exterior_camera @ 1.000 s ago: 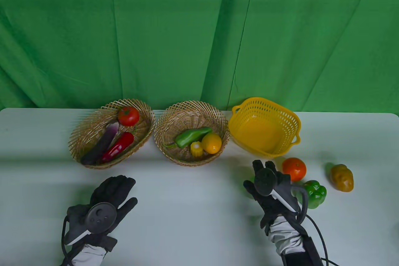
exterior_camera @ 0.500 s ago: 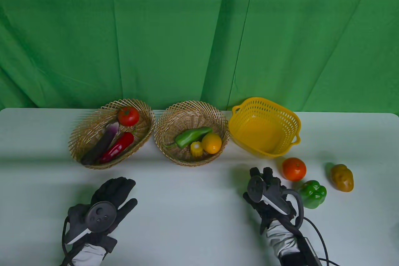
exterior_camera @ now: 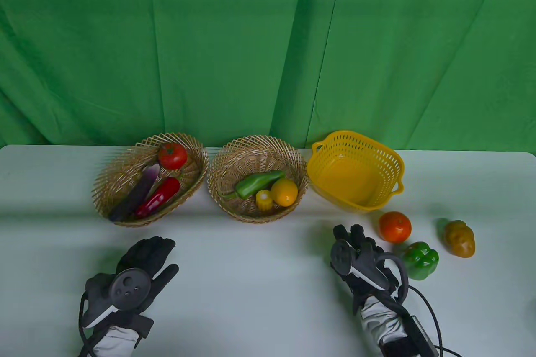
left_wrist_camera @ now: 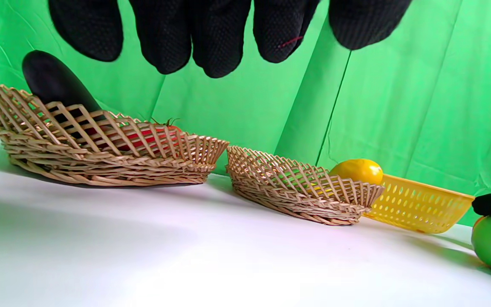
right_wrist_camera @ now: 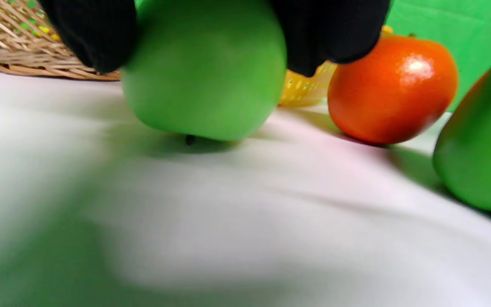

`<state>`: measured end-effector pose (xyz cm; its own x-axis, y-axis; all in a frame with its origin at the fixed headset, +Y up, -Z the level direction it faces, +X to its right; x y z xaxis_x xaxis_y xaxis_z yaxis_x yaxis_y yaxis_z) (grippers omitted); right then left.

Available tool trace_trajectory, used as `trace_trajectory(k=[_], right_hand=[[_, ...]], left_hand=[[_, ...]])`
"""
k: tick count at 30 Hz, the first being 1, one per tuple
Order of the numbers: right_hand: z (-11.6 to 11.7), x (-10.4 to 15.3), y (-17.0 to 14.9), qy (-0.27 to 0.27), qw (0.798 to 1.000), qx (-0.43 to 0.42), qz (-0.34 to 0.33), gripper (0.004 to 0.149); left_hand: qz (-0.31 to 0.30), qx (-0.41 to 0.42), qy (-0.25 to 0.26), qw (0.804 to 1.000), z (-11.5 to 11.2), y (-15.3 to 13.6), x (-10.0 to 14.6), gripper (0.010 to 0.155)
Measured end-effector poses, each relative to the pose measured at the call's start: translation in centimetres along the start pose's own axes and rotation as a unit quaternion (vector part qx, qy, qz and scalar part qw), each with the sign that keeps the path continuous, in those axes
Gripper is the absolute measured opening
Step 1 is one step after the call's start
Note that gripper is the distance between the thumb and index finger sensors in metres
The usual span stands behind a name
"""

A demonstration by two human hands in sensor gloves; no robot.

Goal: Place 10 objects into 3 containers, with green background

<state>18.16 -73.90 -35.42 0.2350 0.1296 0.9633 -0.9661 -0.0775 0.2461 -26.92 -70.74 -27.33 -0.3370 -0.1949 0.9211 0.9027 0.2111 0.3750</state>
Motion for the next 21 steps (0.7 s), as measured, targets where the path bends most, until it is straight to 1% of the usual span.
trace_trajectory(k=[5, 10, 14, 18, 21], right_hand=[[-1.5, 0.2, -0.2, 0.01, 0.999, -0.03, -0.014, 0.082], [-3.8, 0.0, -0.1, 0.021, 0.998, -0.047, -0.028, 0.081], [-5.7, -0.4, 0.0, 0.007, 0.999, -0.043, -0.029, 0.081], [-7.5, -1.2, -0.2, -0.013, 0.998, -0.061, -0.025, 0.081], [-8.4, -1.9, -0.5, -0.035, 0.996, -0.085, -0.016, 0.081]], left_hand=[[0.007, -0.001, 0.0, 1.0, 0.1, -0.3, 0.0, 0.064], [0.01, -0.001, 0.003, 1.0, 0.1, -0.4, 0.1, 0.064], [0.011, -0.001, 0.003, 1.0, 0.1, -0.5, 0.1, 0.064], [0.011, -0.002, 0.004, 1.0, 0.1, -0.5, 0.1, 0.064], [0.011, -0.003, 0.006, 1.0, 0.2, -0.6, 0.1, 0.064]])
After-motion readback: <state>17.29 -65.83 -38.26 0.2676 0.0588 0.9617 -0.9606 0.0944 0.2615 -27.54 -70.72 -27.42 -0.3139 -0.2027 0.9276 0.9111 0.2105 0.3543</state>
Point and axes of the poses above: the tracker on the back of each hand, its own y axis roughly to the thumb side, its own x axis roughly from the fingertips to the wrist, z = x × y, the point moved 1 cm from there along -x, roughly from the wrist to the fingertips, and after that the axes turned 10 degrees about -z, right-handed, at the moved point
